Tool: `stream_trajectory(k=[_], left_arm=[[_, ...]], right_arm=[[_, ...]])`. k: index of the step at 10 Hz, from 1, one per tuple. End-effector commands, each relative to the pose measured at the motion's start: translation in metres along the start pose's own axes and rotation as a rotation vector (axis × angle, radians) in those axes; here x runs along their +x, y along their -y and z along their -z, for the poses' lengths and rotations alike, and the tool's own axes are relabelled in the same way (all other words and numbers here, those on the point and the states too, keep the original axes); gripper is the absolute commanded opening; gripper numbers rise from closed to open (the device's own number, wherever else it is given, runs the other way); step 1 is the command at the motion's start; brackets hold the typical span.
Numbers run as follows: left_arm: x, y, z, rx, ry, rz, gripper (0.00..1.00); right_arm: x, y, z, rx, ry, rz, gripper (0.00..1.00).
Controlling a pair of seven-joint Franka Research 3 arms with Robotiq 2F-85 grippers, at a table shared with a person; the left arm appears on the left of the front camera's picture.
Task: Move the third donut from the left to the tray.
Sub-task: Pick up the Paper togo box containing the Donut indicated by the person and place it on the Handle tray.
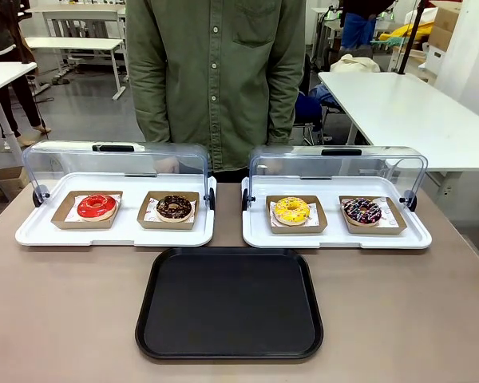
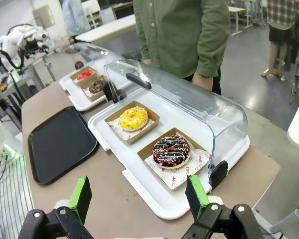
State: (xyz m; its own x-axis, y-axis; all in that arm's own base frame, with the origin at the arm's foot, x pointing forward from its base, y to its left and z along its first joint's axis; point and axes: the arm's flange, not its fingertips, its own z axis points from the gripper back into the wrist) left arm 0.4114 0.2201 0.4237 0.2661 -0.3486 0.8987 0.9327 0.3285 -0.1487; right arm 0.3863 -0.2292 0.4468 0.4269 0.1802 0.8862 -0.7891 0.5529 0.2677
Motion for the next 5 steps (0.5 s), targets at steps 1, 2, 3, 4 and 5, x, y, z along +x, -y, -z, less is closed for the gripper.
stream_trajectory(k=[1,2,3,4,5], left_arm=[[0.0016,-0.0004,-0.0015,0.0,-0.001,0.004,1.0],[0.0016,-0.0004,-0.0015,0.0,-0.001,0.004,1.0],[0.0016,-0.0004,-0.0015,0.0,-0.001,0.004,1.0],[0.0016,-0.0004,-0.0015,0.0,-0.001,0.004,1.0],[0.0016,-0.0004,-0.0015,0.0,-0.001,0.004,1.0]], right_arm=[[0.0018,0.0014,0.0,0.005,0.027,-0.019,1.0],[0.0018,0.0014,0.0,0.005,0.027,-0.019,1.0],[0.0018,0.0014,0.0,0.005,0.027,-0.019,1.0],[0.0018,0.0014,0.0,0.005,0.027,-0.019,1.0],[0.0018,0.0014,0.0,0.005,0.027,-0.019,1.0]])
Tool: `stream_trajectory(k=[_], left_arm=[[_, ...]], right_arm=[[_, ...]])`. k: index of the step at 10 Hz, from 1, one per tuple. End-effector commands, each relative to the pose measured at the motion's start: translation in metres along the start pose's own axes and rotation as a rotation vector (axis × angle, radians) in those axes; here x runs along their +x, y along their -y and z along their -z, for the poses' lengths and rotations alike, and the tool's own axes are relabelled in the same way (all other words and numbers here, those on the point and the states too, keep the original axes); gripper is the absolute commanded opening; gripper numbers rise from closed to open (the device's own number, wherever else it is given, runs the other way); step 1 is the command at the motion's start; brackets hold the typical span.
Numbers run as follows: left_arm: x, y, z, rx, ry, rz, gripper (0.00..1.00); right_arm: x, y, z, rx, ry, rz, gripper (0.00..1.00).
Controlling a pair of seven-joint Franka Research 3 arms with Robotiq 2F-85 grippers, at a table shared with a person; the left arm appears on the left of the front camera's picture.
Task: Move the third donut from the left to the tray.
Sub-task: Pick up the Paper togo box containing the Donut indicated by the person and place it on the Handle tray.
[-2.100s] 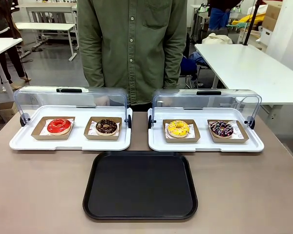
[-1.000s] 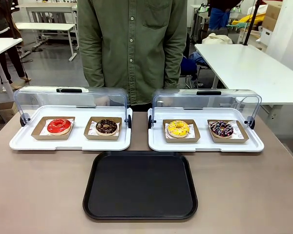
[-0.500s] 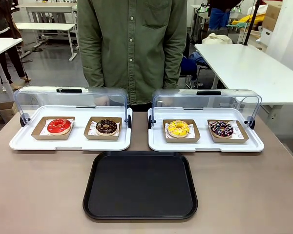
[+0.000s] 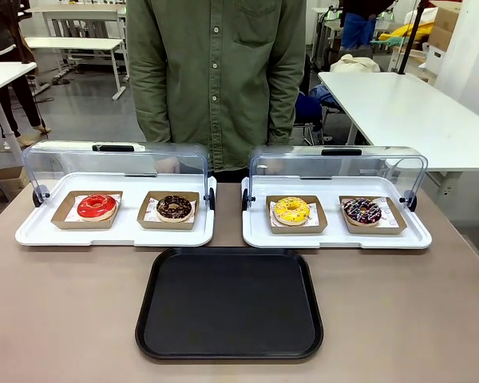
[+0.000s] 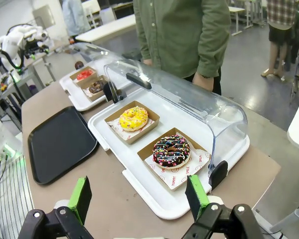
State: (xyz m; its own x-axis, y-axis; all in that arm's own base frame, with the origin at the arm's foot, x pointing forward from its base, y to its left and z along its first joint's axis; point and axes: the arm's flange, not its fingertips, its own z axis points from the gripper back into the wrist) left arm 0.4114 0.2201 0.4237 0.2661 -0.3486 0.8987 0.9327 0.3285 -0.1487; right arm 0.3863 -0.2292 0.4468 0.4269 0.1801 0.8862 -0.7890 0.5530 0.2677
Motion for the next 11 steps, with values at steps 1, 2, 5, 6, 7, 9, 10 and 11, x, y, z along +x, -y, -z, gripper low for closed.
stream_trajectory(k=[1,2,5,6,7,9,10,11], left_arm=[[0.0017,-0.0004,-0.0015,0.0,-0.001,0.004,1.0],[0.0017,-0.0004,-0.0015,0.0,-0.001,0.004,1.0],[0.0017,-0.0004,-0.0015,0.0,-0.001,0.004,1.0],[0.0017,-0.0004,-0.0015,0.0,-0.001,0.004,1.0],[0.0017,-0.0004,-0.0015,0.0,-0.001,0.004,1.0],[0.0017,-0.0004,-0.0015,0.0,-0.001,0.004,1.0],[0.0017,-0.0004,-0.0015,0.0,-0.001,0.004,1.0],[0.0017,-0.0004,-0.0015,0.0,-0.001,0.004,1.0]], right_arm=[[0.0018,0.0014,0.0,0.005,0.027,-0.019,1.0],[0.0018,0.0014,0.0,0.005,0.027,-0.019,1.0],[0.0018,0.0014,0.0,0.005,0.027,-0.019,1.0],[0.0018,0.0014,0.0,0.005,0.027,-0.019,1.0],[0.0018,0.0014,0.0,0.005,0.027,-0.019,1.0],[0.0018,0.0014,0.0,0.005,0.027,-0.019,1.0],[0.0018,0.0014,0.0,0.005,0.027,-0.019,1.0],[0.0018,0.0014,0.0,0.005,0.027,-0.019,1.0]])
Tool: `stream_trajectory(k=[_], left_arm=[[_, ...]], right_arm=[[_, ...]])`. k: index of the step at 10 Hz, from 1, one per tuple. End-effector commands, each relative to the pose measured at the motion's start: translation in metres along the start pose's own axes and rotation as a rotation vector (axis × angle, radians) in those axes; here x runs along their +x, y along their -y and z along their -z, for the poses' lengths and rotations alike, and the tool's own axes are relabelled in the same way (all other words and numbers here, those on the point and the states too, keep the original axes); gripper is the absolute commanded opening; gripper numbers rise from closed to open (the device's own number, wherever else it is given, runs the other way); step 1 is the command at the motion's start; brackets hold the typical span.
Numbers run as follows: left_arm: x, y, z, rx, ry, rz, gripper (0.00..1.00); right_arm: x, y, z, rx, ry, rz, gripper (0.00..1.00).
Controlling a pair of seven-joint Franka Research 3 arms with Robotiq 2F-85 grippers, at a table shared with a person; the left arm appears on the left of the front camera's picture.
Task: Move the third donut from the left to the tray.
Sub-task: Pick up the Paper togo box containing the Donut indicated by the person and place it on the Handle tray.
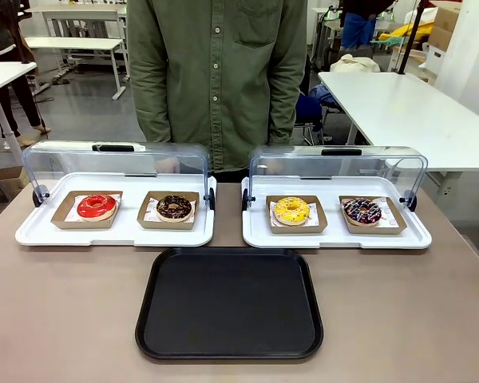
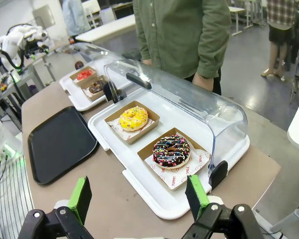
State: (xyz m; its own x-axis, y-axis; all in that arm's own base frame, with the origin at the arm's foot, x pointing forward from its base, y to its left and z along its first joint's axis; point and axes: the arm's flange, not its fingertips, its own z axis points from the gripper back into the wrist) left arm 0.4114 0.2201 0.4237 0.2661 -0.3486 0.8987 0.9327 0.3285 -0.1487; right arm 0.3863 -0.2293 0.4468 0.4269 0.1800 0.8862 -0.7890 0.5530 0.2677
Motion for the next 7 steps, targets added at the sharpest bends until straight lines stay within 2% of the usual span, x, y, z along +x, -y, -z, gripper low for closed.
stream_trajectory(k=[1,7], left_arm=[[0.0017,-0.0004,-0.0015,0.0,-0.001,0.004,1.0],[0.0017,-0.0004,-0.0015,0.0,-0.001,0.004,1.0]], right_arm=[[0.0018,0.0014,0.0001,0.005,0.027,-0.019,1.0],[0.0018,0.0014,0.0001,0.005,0.027,-0.019,1.0]])
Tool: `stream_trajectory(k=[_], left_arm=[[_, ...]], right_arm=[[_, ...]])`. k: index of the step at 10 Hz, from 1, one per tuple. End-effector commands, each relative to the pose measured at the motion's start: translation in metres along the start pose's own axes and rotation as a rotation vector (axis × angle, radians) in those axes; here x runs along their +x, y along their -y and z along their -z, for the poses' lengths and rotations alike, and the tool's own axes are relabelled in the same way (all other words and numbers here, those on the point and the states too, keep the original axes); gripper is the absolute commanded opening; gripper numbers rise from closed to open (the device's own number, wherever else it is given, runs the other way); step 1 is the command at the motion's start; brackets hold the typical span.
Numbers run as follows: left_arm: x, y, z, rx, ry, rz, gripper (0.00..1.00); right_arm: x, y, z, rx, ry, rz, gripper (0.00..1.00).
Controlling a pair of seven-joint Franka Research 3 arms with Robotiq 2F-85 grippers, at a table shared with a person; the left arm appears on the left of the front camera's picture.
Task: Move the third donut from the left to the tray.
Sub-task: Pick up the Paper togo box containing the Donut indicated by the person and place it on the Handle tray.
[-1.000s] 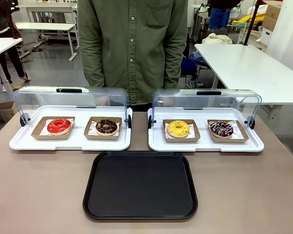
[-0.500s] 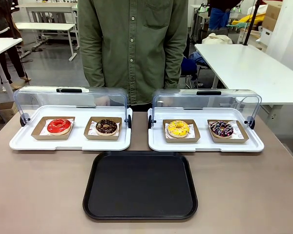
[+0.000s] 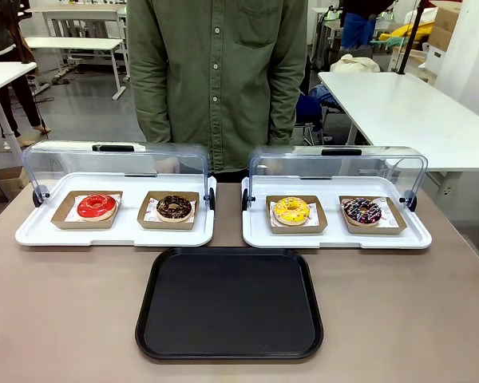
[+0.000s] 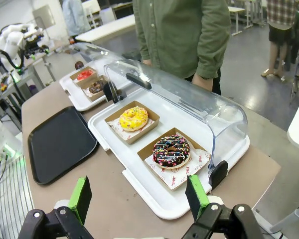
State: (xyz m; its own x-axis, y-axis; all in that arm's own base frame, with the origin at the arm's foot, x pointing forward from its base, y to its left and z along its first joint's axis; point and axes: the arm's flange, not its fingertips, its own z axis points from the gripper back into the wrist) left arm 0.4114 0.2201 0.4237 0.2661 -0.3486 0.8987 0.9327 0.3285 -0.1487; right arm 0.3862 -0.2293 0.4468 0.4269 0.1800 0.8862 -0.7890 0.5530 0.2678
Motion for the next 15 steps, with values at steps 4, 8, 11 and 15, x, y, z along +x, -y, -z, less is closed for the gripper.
stream_trajectory(k=[4,8,11,15], left_arm=[[0.0016,-0.0004,-0.0015,0.0,-0.001,0.004,1.0],[0.0016,-0.0004,-0.0015,0.0,-0.001,0.004,1.0],[0.0016,-0.0004,-0.0015,0.0,-0.001,0.004,1.0],[0.0016,-0.0004,-0.0015,0.0,-0.001,0.004,1.0]], right_arm=[[0.0018,0.0014,0.0001,0.005,0.027,-0.019,1.0],[0.0018,0.0014,0.0001,0.005,0.027,-0.019,1.0],[0.0018,0.0014,0.0001,0.005,0.027,-0.019,1.0],[0.0018,0.0014,0.0001,0.005,0.027,-0.019,1.0]])
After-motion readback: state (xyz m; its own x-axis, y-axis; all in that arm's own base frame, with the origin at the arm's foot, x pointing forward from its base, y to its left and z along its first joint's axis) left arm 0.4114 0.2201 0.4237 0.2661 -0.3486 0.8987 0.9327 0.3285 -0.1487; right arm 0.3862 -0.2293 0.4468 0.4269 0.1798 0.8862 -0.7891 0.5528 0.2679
